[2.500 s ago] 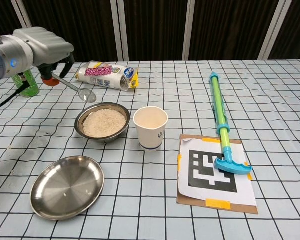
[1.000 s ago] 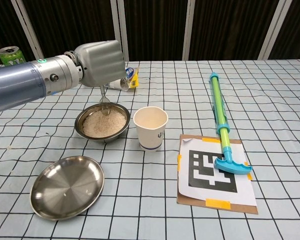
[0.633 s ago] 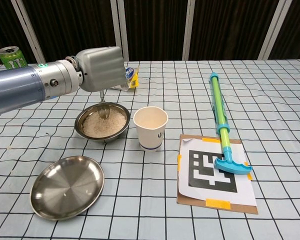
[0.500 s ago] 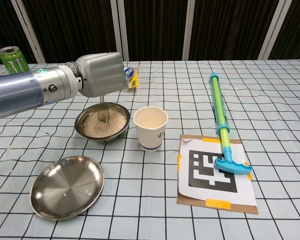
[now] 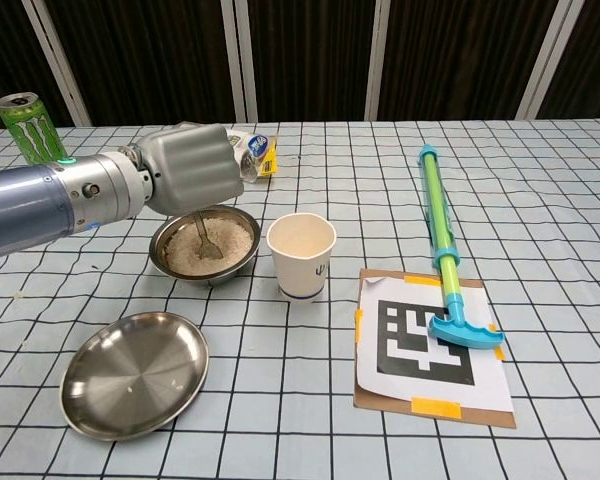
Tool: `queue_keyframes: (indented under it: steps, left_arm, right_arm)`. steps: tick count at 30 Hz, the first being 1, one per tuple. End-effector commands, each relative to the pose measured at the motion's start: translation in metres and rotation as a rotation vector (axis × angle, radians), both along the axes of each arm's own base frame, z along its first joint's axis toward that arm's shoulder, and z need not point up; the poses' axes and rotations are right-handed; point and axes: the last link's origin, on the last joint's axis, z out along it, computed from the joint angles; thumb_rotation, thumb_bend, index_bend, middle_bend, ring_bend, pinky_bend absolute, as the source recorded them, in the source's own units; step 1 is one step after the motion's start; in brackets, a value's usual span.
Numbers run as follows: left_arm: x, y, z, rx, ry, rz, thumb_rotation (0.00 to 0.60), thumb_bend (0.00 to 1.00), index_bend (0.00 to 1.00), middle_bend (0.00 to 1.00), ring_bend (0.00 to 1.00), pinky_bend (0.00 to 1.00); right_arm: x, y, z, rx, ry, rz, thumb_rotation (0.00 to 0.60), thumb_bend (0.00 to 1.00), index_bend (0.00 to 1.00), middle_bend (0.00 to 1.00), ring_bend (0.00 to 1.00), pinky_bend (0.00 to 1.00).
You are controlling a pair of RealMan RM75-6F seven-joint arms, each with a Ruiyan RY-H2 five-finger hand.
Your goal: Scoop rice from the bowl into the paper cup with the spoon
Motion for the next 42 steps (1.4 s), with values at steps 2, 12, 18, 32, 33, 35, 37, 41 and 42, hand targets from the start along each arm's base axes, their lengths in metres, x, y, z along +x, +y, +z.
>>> queue_keyframes:
  steps: [2, 12, 18, 32, 33, 35, 37, 41, 42]
  left_arm:
    - [-0.006, -0.004, 0.002, -0.016, -0.042, 0.088, 0.6, 0.47, 0.61, 1.0, 1.0, 1.0]
    - [-0.009, -0.005, 0.006, -0.02, -0.192, 0.315, 0.6, 0.47, 0.61, 1.0, 1.0, 1.0]
    - [-0.008, 0.0, 0.015, 0.007, -0.299, 0.433, 0.6, 0.47, 0.61, 1.0, 1.0, 1.0]
    - [-0.01, 0.001, 0.03, 0.018, -0.459, 0.57, 0.6, 0.47, 0.61, 1.0, 1.0, 1.0]
    - [-0.01, 0.0, 0.031, 0.018, -0.461, 0.571, 0.6, 0.47, 0.61, 1.0, 1.0, 1.0]
    - [-0.01, -0.001, 0.035, 0.02, -0.476, 0.576, 0.6, 0.47, 0.61, 1.0, 1.0, 1.0]
    - [-0.01, -0.001, 0.038, 0.02, -0.499, 0.589, 0.6, 0.47, 0.61, 1.0, 1.0, 1.0]
    - [-0.01, -0.002, 0.045, 0.02, -0.543, 0.61, 0.6, 0.47, 0.61, 1.0, 1.0, 1.0]
    - [-0.011, -0.003, 0.047, 0.021, -0.553, 0.614, 0.6, 0.47, 0.61, 1.0, 1.0, 1.0]
  right_arm:
    - [0.0, 0.0, 0.0, 0.0, 0.0, 0.0, 0.6, 0.38, 0.0, 0.0, 0.0, 0.0]
    - [0.0, 0.0, 0.0, 0.002, 0.001, -0.003, 0.6, 0.38, 0.0, 0.0, 0.0, 0.0]
    - [0.0, 0.0, 0.0, 0.003, 0.001, -0.004, 0.6, 0.38, 0.0, 0.0, 0.0, 0.0]
    - [0.0, 0.0, 0.0, 0.006, 0.003, -0.004, 0.6, 0.38, 0.0, 0.0, 0.0, 0.0]
    - [0.0, 0.0, 0.0, 0.006, 0.003, -0.004, 0.6, 0.38, 0.0, 0.0, 0.0, 0.0]
    - [0.0, 0.0, 0.0, 0.007, 0.003, -0.004, 0.6, 0.38, 0.0, 0.0, 0.0, 0.0]
    - [0.0, 0.0, 0.0, 0.007, 0.003, -0.005, 0.6, 0.38, 0.0, 0.0, 0.0, 0.0]
    - [0.0, -0.001, 0.0, 0.009, 0.004, -0.006, 0.6, 0.38, 0.0, 0.0, 0.0, 0.0]
    - [0.0, -0.001, 0.0, 0.009, 0.004, -0.006, 0.6, 0.38, 0.0, 0.0, 0.0, 0.0]
